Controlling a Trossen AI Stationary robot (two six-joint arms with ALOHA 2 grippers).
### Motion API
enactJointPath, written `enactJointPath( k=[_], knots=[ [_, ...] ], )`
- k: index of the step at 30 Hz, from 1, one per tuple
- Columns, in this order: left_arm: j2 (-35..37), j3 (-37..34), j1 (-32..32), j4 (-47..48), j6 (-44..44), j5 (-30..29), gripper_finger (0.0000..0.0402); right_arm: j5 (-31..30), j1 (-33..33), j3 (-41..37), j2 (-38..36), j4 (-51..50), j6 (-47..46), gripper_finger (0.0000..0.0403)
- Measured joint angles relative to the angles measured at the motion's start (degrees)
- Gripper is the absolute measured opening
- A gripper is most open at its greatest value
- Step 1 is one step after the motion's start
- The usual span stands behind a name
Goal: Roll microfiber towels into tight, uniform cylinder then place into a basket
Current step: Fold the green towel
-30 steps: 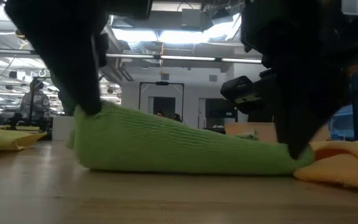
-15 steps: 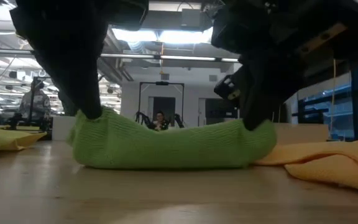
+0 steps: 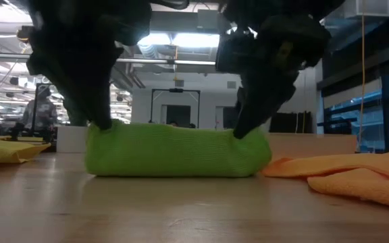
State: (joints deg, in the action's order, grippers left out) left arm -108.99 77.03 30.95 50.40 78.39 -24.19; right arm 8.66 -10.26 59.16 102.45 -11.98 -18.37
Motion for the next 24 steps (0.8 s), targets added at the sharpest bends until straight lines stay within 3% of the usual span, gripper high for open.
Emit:
enactJointPath(
  k=[10, 19, 24],
  knots=[
    [-0.6, 0.0, -2.4, 1.3, 2.2, -1.8, 0.0, -6.5, 0.4, 0.0, 0.0, -5.4, -0.6, 0.0],
    [-2.8, 0.0, -4.4, 1.5, -0.1, 0.9, 0.0, -7.5, 0.4, 0.0, 0.1, -6.0, 2.1, 0.0002],
    [-2.8, 0.0, -5.2, 1.8, -2.8, 1.3, 0.0, -7.5, 0.4, 0.0, 0.1, -6.1, 2.2, 0.0023]
  ],
)
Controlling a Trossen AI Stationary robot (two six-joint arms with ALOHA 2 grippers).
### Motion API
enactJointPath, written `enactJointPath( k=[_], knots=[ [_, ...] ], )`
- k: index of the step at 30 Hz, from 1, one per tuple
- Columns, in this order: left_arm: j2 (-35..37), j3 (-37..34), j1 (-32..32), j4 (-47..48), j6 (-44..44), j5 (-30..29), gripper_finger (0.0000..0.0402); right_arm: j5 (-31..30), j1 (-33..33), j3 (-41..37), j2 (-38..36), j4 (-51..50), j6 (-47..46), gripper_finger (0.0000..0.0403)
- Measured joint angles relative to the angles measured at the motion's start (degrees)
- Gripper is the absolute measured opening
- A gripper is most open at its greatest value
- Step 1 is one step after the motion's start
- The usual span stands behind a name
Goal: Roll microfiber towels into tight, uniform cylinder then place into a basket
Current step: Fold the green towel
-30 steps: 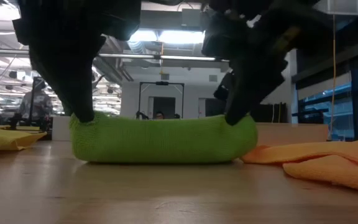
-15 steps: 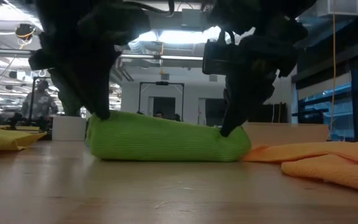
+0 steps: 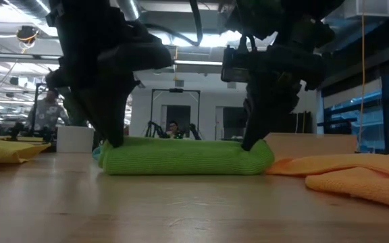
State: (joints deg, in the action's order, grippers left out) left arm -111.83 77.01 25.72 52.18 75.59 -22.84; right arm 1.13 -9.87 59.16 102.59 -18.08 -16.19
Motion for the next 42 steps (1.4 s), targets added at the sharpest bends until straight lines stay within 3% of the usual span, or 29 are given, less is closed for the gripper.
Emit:
enactJointPath(
  k=[9, 22, 34, 42],
  knots=[
    [0.0, 0.0, -1.1, -0.2, -1.1, 0.9, 0.0006, 0.0, 0.0, 0.0, 0.1, 0.3, 0.0, 0.0034],
    [0.0, 0.0, -1.7, -0.1, -1.2, 1.2, 0.0097, -0.1, 0.0, 0.0, 0.1, 0.5, -0.1, 0.0036],
    [0.0, 0.0, -1.7, -0.1, -1.2, 1.6, 0.0102, -0.1, 0.0, -0.1, 0.1, 0.6, 0.0, 0.0036],
    [0.0, 0.0, -1.7, -0.1, -1.2, 1.6, 0.0103, -0.1, 0.0, -0.1, 0.1, 0.6, -0.1, 0.0103]
  ],
)
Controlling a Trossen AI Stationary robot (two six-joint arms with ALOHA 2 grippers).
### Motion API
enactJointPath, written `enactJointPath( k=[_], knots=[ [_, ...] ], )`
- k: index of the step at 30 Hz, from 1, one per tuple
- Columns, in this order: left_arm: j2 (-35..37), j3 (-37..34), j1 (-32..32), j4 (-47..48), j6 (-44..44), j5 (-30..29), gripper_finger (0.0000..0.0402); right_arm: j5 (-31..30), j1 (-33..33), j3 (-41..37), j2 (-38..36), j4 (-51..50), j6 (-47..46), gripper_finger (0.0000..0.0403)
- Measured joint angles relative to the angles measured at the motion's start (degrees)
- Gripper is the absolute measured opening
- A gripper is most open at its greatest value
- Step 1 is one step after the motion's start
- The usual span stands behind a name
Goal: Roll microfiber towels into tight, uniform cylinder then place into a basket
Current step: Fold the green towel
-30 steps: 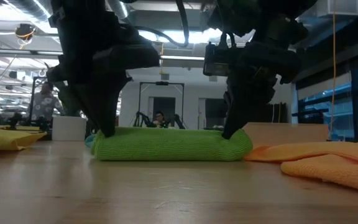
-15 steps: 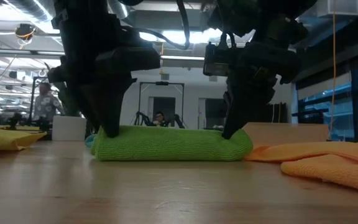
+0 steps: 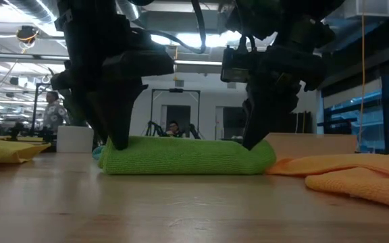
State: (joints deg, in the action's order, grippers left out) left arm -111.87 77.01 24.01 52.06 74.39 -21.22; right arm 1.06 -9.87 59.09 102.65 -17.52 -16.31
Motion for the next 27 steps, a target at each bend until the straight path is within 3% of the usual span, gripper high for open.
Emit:
enactJointPath(
  k=[7, 16, 21, 27],
  knots=[
    [0.1, 0.0, 0.0, 0.4, 0.0, 2.2, 0.01, 0.2, 0.0, 0.0, 0.0, 0.0, -1.0, 0.0165],
    [8.8, -0.1, 0.1, 6.2, -0.6, -0.3, 0.01, -1.6, 0.1, 0.0, 0.0, -0.7, -1.5, 0.0172],
    [12.6, 0.0, 1.0, 0.3, -9.0, -5.4, 0.0102, -2.6, 0.1, 0.0, 0.0, -0.7, -1.4, 0.0172],
    [9.3, 0.0, 2.6, -9.3, -23.4, -6.5, 0.0101, -2.6, 0.1, 0.0, 0.0, -0.3, -1.5, 0.0172]
  ],
)
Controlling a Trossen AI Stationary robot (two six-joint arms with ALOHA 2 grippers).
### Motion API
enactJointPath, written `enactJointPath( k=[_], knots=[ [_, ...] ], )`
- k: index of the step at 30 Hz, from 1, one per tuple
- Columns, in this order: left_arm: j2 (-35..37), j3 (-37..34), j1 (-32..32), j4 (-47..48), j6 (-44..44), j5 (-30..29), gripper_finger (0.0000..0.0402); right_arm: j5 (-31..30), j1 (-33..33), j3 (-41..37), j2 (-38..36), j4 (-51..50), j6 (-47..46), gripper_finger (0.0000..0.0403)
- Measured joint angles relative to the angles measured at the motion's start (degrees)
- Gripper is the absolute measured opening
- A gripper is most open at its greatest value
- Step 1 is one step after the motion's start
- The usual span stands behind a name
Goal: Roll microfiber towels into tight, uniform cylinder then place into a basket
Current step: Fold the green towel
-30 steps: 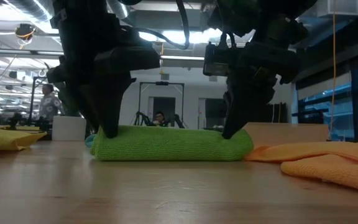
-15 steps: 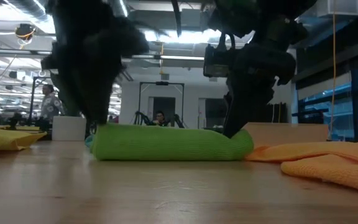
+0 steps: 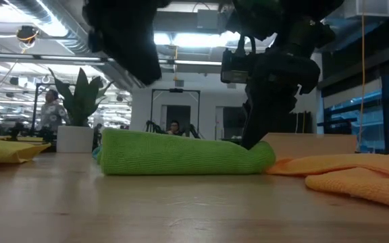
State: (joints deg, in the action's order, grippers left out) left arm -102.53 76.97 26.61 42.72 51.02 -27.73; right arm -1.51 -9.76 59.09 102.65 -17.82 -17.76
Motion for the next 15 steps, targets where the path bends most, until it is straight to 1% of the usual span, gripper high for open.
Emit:
enactJointPath(
  k=[3, 6, 8, 12, 15],
  knots=[
    [-3.0, 0.1, 0.6, -5.3, -6.3, 0.8, 0.0101, 0.0, 0.0, 0.0, 0.0, 0.2, 0.0, 0.0172],
    [-6.4, 0.1, 1.0, -5.8, -10.2, 1.9, 0.0099, 0.0, 0.0, 0.0, 0.0, 0.4, -0.1, 0.0172],
    [-8.2, 0.0, 1.0, -5.4, -10.7, 1.9, 0.0099, 0.0, 0.0, 0.0, 0.0, 0.5, -0.1, 0.0172],
    [-10.8, 0.0, 0.0, -5.3, -10.7, -0.2, 0.0101, 0.0, 0.0, 0.0, 0.0, 0.5, -0.1, 0.0172],
    [-11.5, 0.0, -1.1, -5.7, -10.7, 0.7, 0.0101, 0.0, 0.0, 0.0, 0.0, 0.5, -0.2, 0.0172]
  ],
)
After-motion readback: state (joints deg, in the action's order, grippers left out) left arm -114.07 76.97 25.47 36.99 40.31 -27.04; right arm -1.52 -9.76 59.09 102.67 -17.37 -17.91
